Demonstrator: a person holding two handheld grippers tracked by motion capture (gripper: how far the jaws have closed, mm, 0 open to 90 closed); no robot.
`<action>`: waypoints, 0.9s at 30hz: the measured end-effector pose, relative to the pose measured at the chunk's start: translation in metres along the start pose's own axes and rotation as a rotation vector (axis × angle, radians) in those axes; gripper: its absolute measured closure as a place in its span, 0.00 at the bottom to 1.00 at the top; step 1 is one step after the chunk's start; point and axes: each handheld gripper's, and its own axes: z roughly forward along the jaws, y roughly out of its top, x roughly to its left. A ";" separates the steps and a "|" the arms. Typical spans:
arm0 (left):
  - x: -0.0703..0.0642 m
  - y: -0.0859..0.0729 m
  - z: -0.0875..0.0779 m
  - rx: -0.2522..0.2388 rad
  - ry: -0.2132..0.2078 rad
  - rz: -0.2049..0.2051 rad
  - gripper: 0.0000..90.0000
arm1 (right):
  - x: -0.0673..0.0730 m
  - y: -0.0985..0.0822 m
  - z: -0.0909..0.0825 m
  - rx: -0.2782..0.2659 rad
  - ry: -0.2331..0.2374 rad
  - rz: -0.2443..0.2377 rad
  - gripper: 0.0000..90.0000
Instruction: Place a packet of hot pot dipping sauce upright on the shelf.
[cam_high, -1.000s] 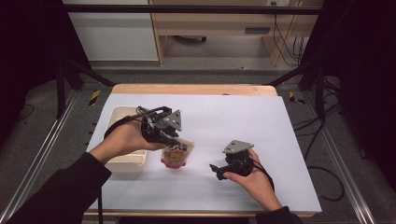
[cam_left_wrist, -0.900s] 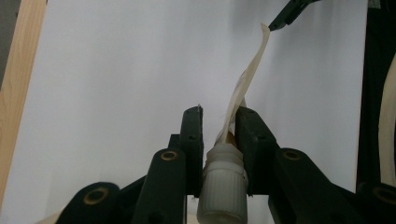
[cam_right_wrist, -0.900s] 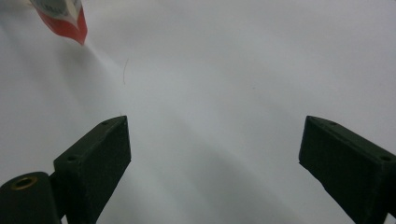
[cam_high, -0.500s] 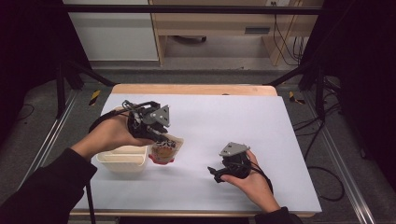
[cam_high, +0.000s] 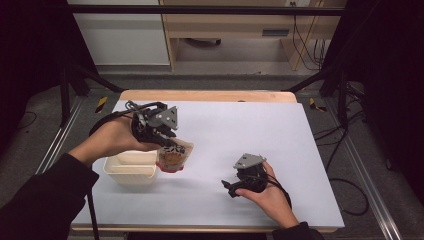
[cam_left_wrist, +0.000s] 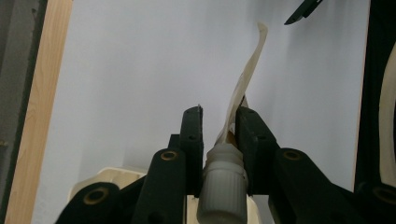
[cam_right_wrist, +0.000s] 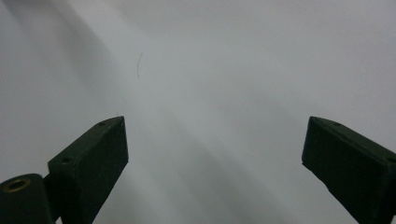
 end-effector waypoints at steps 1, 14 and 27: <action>0.001 0.000 -0.001 0.000 0.000 0.000 0.81 | 0.000 0.000 0.000 0.001 0.000 0.000 0.09; 0.007 -0.010 -0.016 0.005 0.018 -0.011 0.81 | -0.001 0.000 0.000 -0.002 -0.004 0.002 0.08; 0.019 -0.018 -0.042 -0.010 0.051 -0.013 0.81 | 0.005 0.002 0.000 -0.017 0.009 -0.015 0.06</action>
